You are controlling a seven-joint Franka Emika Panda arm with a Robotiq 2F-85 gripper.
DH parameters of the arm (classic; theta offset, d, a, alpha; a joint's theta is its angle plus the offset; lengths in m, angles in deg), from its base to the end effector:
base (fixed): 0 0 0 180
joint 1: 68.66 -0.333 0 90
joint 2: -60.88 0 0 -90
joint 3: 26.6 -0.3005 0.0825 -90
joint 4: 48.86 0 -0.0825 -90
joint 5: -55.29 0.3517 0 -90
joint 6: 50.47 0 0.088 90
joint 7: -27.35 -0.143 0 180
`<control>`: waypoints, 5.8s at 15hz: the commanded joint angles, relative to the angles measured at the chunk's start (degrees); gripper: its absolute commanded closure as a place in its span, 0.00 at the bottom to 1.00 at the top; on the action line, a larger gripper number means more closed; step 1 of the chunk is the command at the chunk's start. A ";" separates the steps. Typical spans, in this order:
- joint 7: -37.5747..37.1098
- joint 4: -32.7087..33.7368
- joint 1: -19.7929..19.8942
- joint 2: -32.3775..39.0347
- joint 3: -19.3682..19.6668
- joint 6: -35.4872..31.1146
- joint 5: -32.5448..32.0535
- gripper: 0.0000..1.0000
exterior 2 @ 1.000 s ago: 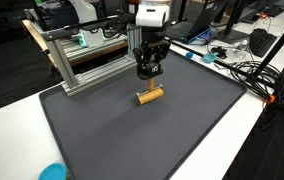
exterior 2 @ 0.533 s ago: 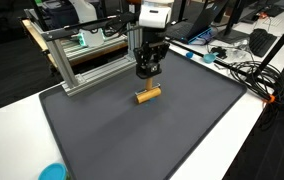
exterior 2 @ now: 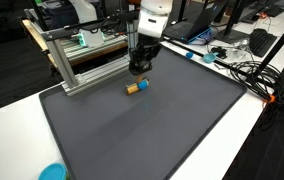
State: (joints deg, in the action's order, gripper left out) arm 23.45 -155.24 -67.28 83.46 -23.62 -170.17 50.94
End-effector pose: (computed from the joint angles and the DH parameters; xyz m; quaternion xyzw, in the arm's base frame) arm 0.5789 -0.0493 0.2671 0.9947 -0.0492 -0.0807 0.0411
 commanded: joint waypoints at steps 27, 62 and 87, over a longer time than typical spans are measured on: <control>-1.90 -0.56 -1.34 -0.78 -0.19 -9.29 -0.05 0.78; 7.13 -0.44 1.34 -3.81 -2.70 -8.91 11.31 0.78; 9.02 -3.26 0.29 -6.40 -1.05 -12.25 0.99 0.78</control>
State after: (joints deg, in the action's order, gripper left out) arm 32.10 -155.61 -67.59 80.74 -24.37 -179.79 51.96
